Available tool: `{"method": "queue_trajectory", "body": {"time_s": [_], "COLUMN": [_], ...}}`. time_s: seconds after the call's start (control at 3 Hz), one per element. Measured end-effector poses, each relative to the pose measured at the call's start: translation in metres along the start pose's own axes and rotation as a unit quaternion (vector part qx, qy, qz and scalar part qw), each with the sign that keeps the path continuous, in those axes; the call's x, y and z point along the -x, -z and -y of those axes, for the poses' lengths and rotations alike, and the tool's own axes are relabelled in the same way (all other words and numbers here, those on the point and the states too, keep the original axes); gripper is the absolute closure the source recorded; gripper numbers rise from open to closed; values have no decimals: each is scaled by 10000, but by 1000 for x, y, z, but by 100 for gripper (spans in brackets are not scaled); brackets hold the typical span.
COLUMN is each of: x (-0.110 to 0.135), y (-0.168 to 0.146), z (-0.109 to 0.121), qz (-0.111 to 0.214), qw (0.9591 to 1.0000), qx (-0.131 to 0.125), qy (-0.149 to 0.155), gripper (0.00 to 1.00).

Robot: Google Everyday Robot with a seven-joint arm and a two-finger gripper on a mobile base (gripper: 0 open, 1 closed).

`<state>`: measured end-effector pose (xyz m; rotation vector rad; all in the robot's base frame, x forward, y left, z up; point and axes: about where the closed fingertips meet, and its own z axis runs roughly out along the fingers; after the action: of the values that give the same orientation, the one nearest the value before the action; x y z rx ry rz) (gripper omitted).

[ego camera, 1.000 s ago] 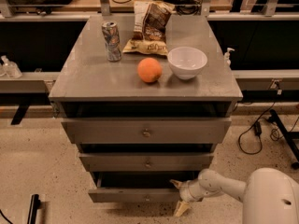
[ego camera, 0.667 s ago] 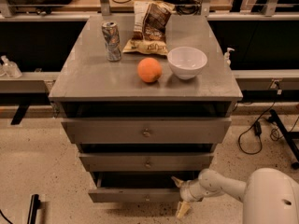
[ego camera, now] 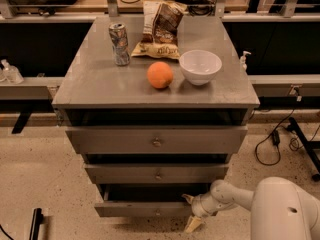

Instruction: Open bottom drawer

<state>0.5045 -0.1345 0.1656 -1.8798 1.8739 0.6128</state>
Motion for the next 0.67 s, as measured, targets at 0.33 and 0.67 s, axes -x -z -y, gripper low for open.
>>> {"method": "queue_trajectory", "body": {"time_s": [0.33, 0.67], "x": [3, 13], "y": [5, 19], "z": [-14, -29], "qz": [-6, 79], "qw": [9998, 9994], "qx": [193, 332], "qy": [-57, 100], "gripper": [41, 65]}}
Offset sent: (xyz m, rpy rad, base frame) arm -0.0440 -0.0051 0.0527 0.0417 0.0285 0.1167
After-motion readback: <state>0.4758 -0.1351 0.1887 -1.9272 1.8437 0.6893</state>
